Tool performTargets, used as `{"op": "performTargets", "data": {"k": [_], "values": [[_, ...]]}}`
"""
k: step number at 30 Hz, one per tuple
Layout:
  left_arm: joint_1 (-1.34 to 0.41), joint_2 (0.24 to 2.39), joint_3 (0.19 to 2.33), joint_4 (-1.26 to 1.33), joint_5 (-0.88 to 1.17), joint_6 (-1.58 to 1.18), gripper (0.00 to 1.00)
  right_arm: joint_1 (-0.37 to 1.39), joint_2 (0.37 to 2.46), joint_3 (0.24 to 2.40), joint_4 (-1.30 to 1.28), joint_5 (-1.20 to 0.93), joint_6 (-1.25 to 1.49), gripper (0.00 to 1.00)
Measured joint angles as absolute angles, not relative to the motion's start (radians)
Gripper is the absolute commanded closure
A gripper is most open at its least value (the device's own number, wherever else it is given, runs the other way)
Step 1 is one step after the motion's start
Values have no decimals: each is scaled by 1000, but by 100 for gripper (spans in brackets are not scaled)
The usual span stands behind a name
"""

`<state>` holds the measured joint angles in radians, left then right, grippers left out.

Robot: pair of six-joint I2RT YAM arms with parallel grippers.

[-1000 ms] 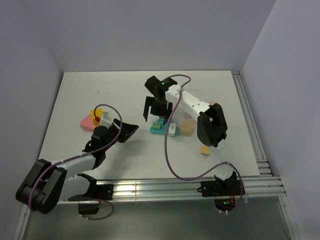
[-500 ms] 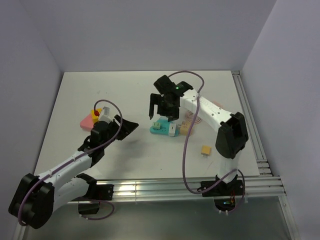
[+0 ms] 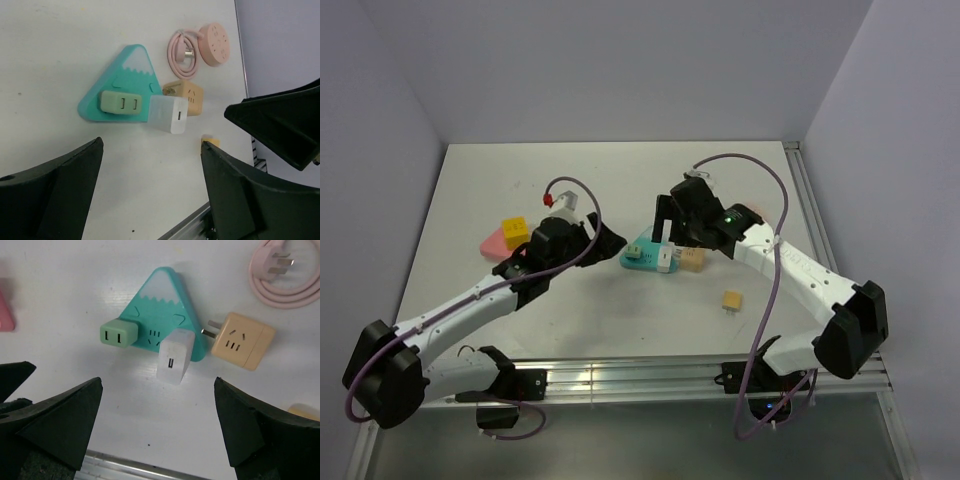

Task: Insert the plug
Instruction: Move the socket to the center of the board.

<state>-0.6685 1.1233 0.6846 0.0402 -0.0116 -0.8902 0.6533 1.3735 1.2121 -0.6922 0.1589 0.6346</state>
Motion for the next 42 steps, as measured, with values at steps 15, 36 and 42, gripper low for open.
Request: {"op": "performTargets", "data": {"k": [15, 36, 42], "values": [[-854, 1551, 1150, -186, -87, -779, 17, 557, 996, 923, -539, 399, 726, 7], [-885, 1887, 1372, -343, -78, -717, 48, 432, 864, 809, -515, 403, 745, 8], [-752, 1794, 1242, -307, -77, -690, 50, 425, 923, 809, -512, 372, 742, 8]]}}
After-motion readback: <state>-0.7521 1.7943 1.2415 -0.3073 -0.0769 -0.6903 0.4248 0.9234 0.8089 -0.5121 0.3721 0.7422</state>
